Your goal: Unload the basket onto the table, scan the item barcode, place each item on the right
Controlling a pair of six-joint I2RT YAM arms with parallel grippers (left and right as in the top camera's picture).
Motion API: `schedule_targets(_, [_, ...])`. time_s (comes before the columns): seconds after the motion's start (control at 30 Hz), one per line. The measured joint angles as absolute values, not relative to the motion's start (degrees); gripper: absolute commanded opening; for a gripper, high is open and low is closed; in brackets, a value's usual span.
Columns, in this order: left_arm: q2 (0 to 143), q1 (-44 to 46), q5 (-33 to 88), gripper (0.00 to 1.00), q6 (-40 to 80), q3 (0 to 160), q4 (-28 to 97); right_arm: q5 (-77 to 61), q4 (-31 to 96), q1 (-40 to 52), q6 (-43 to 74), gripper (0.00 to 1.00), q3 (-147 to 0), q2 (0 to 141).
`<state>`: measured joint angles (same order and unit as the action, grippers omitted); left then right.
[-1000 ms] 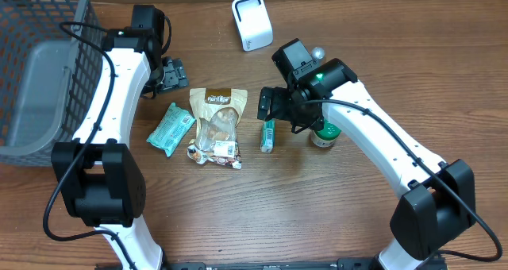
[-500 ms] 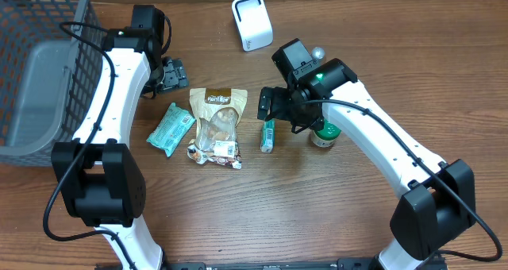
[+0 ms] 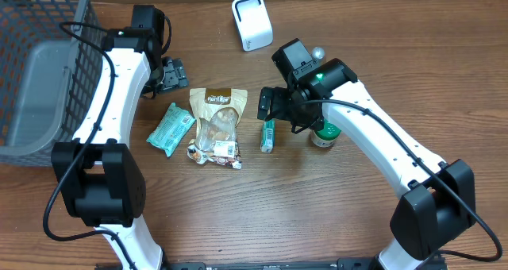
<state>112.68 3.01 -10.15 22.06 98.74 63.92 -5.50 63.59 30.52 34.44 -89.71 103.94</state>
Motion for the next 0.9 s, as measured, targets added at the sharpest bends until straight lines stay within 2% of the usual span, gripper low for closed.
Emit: schedule_targets(0.9, [112.68, 3.01, -10.15, 1.0, 22.06, 98.74, 63.92, -5.13, 54.65, 30.52, 34.28, 1.0, -80.88, 103.94])
